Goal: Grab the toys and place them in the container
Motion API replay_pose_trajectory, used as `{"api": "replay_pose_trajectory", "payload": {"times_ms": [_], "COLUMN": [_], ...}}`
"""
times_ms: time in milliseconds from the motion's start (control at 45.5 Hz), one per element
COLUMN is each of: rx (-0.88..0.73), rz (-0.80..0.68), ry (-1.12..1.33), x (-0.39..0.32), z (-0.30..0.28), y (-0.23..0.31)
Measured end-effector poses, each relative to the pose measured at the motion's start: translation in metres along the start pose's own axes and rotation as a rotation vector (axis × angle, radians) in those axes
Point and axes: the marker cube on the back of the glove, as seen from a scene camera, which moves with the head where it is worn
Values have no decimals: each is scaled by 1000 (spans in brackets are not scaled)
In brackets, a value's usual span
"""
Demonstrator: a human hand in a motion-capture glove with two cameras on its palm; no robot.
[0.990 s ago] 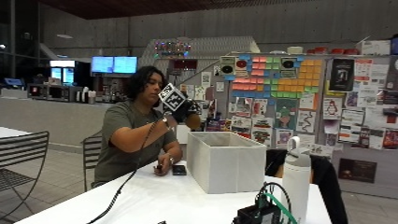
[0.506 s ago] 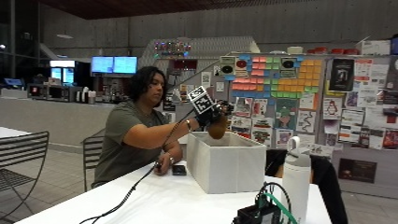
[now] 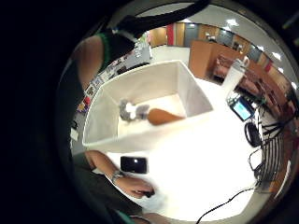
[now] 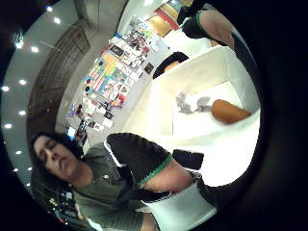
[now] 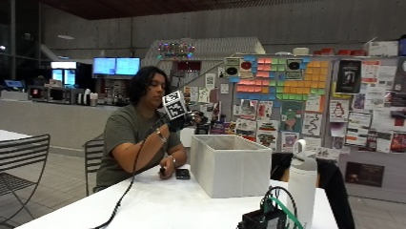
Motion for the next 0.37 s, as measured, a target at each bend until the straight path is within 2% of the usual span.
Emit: {"api": "replay_pose_trajectory", "payload": {"times_ms": [198,374], "rx": [-114,-142], "rz": [-2,-24], "ry": [-108,-155], "x": [6,14], "z": [16,22], "y": [80,105]}}
